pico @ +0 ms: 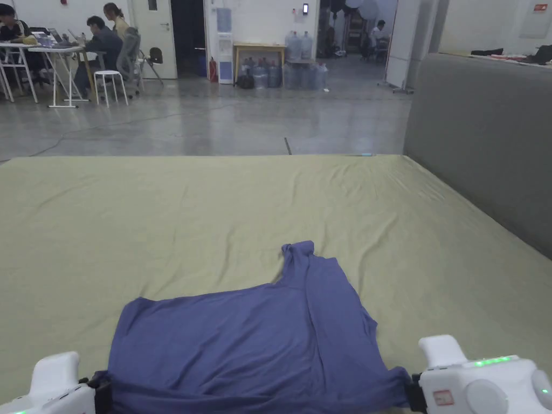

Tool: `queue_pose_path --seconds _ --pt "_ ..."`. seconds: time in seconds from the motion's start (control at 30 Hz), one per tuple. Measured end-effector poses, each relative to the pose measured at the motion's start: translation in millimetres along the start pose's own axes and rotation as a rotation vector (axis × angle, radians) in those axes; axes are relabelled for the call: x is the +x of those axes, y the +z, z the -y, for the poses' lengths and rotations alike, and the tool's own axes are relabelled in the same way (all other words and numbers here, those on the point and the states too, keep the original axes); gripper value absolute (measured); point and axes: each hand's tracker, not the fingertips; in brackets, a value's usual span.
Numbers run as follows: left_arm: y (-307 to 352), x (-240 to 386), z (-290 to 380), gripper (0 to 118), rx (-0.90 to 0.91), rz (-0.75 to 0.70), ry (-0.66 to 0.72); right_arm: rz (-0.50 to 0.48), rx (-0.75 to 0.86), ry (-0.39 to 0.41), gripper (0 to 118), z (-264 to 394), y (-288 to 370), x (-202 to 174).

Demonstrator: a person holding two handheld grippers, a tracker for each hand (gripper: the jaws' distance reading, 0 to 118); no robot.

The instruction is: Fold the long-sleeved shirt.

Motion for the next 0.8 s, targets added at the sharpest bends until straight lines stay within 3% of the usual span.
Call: queue_pose_path --seconds 0.23,0.53,0.73,0.8 --pt "-23 -2 35 1 -0.071 -0.029 0.001 0.002 -0.098 0.002 3 14 -19 13" --pt "-35 -1 -6 1 -0.062 -0.008 -0.019 -0.022 -0.075 -0.002 3 29 14 13" --pt "-35 16 11 1 -0.108 0.028 0.026 -0.002 -0.109 0.013 3 45 15 15" --pt "-36 23 7 2 -0.094 0.041 0.04 -0.031 -0.056 -0.042 5 46 14 17"
